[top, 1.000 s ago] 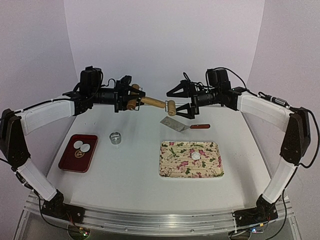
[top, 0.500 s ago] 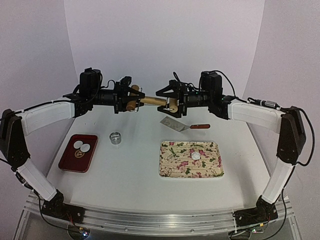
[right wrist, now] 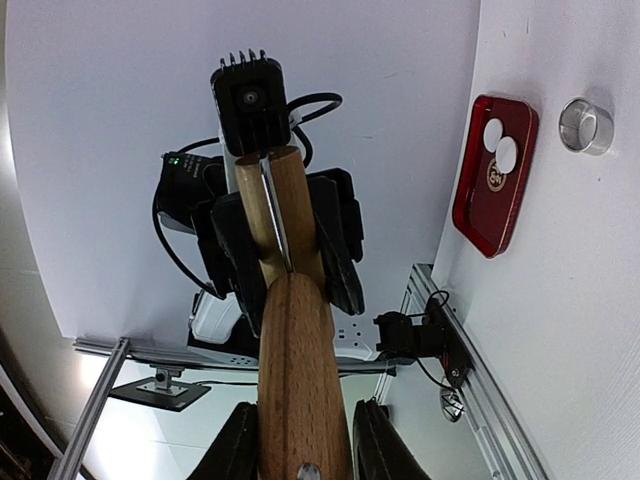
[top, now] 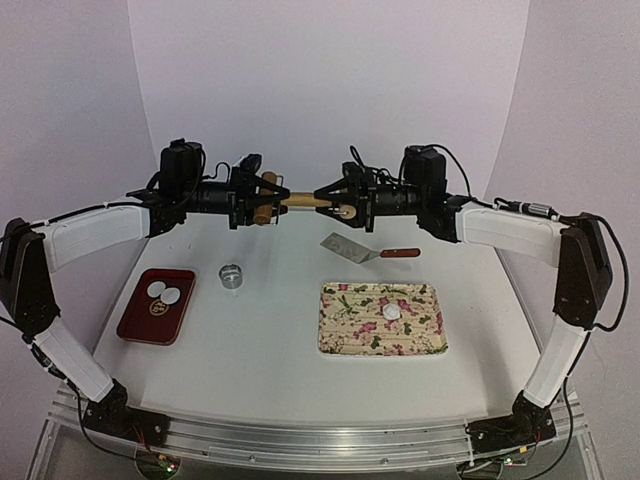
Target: Roll out the dumpling wrappers from the dough
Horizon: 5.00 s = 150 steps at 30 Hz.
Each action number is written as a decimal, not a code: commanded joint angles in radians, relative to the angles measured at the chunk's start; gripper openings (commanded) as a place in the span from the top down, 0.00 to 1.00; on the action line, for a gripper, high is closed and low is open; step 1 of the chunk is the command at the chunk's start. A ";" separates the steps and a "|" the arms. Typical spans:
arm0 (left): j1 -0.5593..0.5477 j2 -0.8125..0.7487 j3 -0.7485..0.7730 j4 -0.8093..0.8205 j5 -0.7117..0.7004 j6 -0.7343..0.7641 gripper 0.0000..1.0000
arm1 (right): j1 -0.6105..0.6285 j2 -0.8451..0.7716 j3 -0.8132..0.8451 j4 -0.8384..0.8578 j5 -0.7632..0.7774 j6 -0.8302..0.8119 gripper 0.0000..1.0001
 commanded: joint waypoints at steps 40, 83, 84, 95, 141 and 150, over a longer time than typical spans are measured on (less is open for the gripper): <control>-0.332 0.491 0.324 -0.615 -0.769 0.228 0.42 | -0.152 -0.291 0.124 -1.608 0.714 -0.669 1.00; -0.333 0.718 0.507 -0.777 -0.836 0.378 0.79 | -0.152 0.069 0.309 -1.549 0.750 -0.729 1.00; -0.333 0.719 0.508 -0.778 -0.836 0.379 0.79 | -0.152 0.071 0.309 -1.549 0.750 -0.730 1.00; -0.333 0.739 0.516 -0.785 -0.833 0.384 0.88 | -0.152 0.099 0.310 -1.548 0.746 -0.747 1.00; -0.323 0.782 0.575 -0.831 -0.836 0.409 1.00 | -0.132 0.225 0.285 -1.574 0.874 -0.774 1.00; -0.320 0.777 0.566 -0.839 -0.846 0.404 1.00 | -0.133 0.213 0.258 -1.583 0.942 -0.761 1.00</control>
